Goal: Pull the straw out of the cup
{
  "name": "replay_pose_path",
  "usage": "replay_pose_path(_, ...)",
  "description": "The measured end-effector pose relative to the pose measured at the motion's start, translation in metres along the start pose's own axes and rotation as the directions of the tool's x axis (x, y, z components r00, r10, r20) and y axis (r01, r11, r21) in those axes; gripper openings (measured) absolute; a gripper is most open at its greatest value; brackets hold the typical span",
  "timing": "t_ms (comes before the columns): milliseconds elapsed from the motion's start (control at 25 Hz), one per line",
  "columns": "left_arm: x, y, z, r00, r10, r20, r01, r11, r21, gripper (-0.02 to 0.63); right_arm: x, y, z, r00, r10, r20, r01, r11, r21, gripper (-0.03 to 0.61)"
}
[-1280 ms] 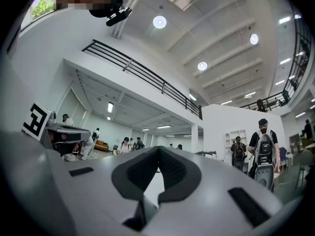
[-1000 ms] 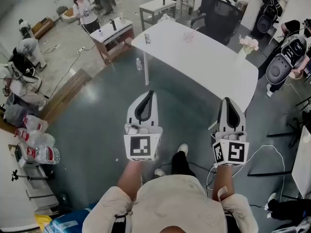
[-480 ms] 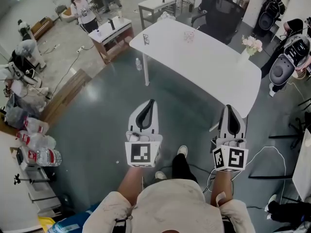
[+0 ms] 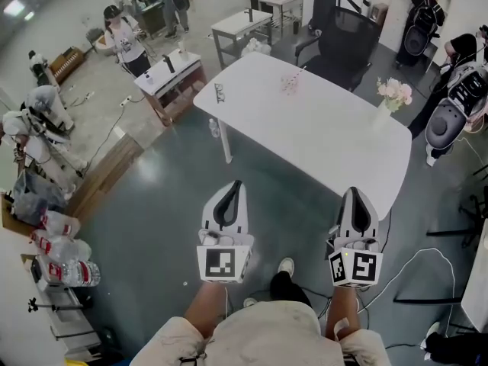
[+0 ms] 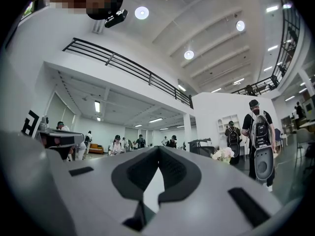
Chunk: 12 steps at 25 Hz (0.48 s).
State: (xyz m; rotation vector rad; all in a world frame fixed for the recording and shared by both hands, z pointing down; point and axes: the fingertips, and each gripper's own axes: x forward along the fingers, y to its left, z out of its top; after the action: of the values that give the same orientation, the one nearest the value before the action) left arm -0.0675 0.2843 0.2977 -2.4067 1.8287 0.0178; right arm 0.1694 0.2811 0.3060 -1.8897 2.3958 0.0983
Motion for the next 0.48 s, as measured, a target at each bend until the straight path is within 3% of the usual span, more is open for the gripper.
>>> replay_pose_path(480,0.115,-0.051,0.021,0.999,0.006,0.033,-0.007,1.000,0.014,0.005,0.073,-0.104,0.005,1.000,-0.018,0.018,0.018,1.000,0.016,0.002)
